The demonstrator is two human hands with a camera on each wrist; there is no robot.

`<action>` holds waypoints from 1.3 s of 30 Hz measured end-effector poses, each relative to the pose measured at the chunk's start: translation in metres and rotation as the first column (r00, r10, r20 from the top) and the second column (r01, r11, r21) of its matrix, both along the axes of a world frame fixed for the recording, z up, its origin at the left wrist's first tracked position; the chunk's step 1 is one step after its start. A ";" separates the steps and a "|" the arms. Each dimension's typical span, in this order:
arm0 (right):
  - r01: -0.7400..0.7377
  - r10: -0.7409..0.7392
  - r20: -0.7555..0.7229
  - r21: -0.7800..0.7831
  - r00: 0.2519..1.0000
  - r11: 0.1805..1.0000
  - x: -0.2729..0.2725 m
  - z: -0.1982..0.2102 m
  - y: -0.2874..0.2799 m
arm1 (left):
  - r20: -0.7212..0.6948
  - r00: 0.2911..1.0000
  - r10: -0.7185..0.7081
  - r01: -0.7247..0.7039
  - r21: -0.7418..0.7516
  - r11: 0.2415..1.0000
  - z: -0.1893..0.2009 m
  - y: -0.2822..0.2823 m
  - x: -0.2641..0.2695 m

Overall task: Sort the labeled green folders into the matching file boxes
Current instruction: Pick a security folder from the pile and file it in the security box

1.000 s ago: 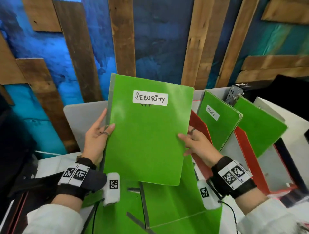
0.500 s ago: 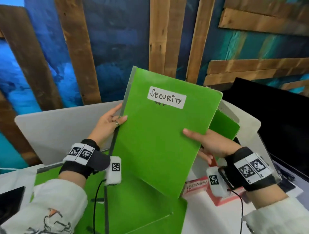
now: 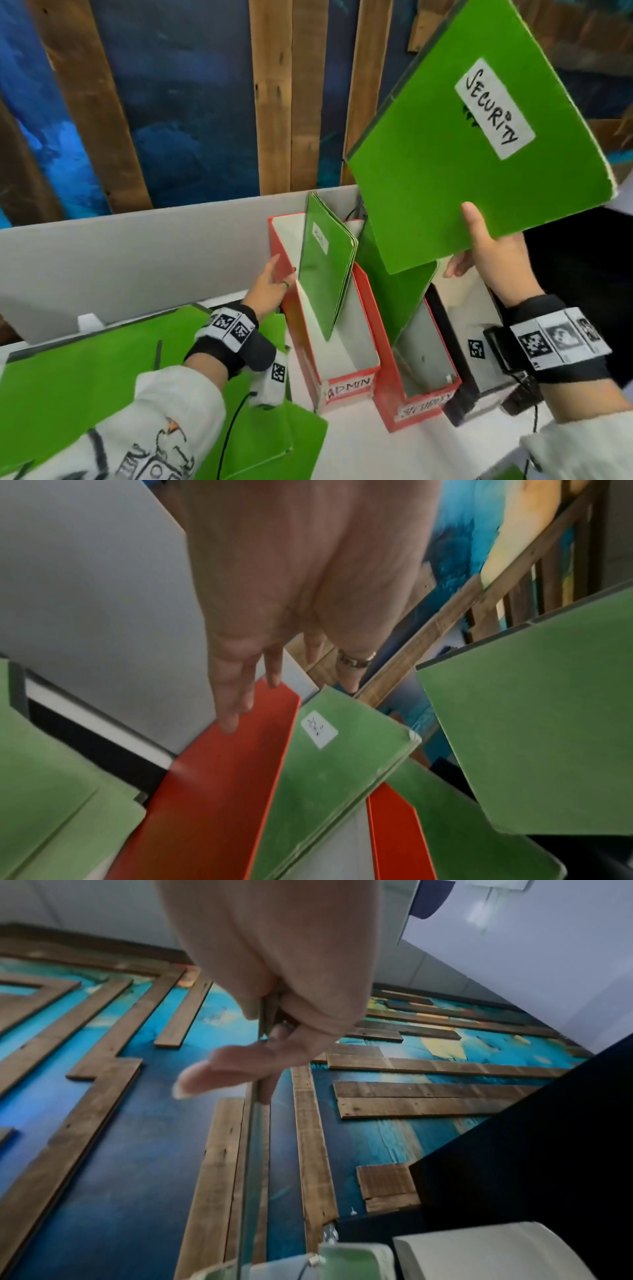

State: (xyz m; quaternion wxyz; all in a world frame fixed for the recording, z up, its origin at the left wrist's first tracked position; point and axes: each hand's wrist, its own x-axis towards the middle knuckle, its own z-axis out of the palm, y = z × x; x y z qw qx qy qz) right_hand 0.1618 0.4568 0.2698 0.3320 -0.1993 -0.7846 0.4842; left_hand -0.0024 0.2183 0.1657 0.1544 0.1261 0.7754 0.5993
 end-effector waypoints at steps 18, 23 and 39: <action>-0.070 0.057 0.597 -0.001 0.800 0.998 -0.046 -0.141 0.030 | -0.069 0.988 -0.140 0.087 -0.498 0.863 -0.052 0.041 -0.007; -0.061 0.109 0.707 -0.093 0.699 0.994 -0.059 -0.149 0.030 | -0.050 0.993 -0.107 0.072 -0.457 0.887 -0.054 0.042 -0.006; -0.110 0.038 0.611 0.080 0.790 0.991 -0.062 -0.166 0.022 | -0.032 0.991 -0.133 0.110 -0.389 0.915 -0.063 0.037 -0.009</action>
